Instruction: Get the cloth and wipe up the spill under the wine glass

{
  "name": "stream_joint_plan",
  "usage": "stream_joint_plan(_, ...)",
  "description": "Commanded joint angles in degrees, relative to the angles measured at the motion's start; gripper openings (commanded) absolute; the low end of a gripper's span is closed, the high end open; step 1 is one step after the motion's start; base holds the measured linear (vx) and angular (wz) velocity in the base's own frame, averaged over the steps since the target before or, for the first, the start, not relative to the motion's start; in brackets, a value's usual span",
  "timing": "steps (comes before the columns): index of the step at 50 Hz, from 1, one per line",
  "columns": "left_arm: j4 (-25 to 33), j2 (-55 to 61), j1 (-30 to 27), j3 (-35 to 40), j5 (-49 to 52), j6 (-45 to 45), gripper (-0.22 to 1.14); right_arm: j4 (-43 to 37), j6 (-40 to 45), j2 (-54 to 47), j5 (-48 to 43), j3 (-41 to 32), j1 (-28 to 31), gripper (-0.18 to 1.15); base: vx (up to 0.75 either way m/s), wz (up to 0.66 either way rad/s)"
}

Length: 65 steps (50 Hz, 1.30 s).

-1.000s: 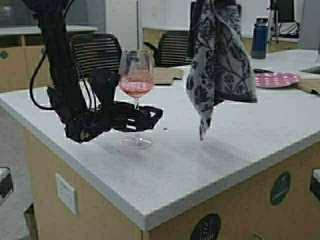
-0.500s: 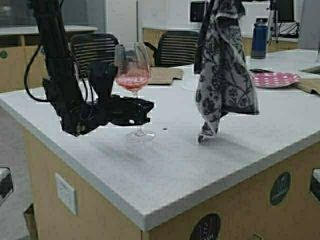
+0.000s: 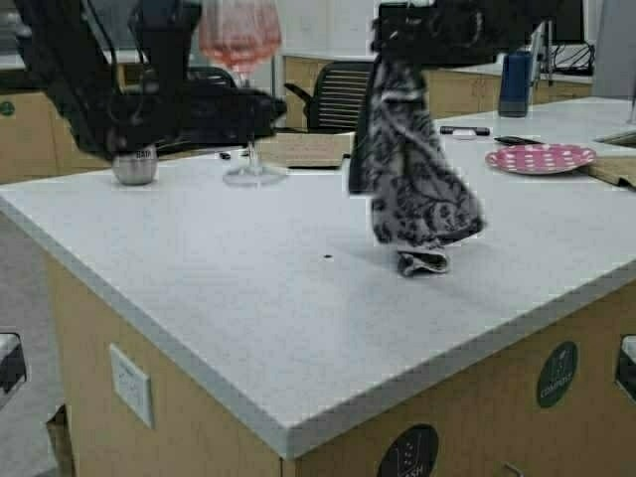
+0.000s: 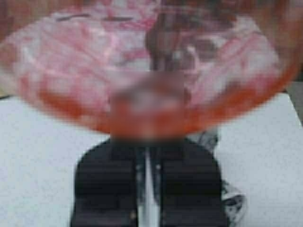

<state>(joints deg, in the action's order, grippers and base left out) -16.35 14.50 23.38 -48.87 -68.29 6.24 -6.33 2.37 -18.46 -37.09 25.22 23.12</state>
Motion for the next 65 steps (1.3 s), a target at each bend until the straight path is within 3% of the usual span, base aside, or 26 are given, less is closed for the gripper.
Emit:
stream_joint_plan(1, 0.18, -11.69, 0.09, -0.09, 8.09, 1.85, 0.09, 0.09, 0.09, -3.78, -0.79, -3.16, 4.13, 0.06, 0.0, 0.0)
stream_joint_plan(16, 0.18, -27.77, 0.09, 4.66, 29.0, 5.54, 0.09, 0.09, 4.48, -14.94, -0.79, -8.61, 16.44, 0.06, 0.0, 0.0)
stream_joint_plan(26, 0.35, -30.06, 0.09, 6.77, 31.46, 5.71, 0.09, 0.26, 6.77, -19.25, -0.7, -12.74, 27.25, 0.06, 0.0, 0.0)
stream_joint_plan(31, 0.62, -28.92, 0.0, 7.03, 31.46, 5.71, 0.09, 0.26, 6.5, -19.6, -0.7, -14.33, 29.62, 0.06, 0.0, 0.0)
stream_joint_plan(53, 0.97, -16.79, 0.09, 7.12, 24.52, 5.71, 0.09, -0.7, 6.94, -16.08, -0.97, -0.26, 11.51, 0.06, 0.0, 0.0)
stream_joint_plan(65, 1.05, -8.61, 0.09, 7.47, 19.16, 4.92, 0.09, -0.62, 6.33, -15.91, -1.23, 2.64, 9.32, 0.05, 0.01, -0.02)
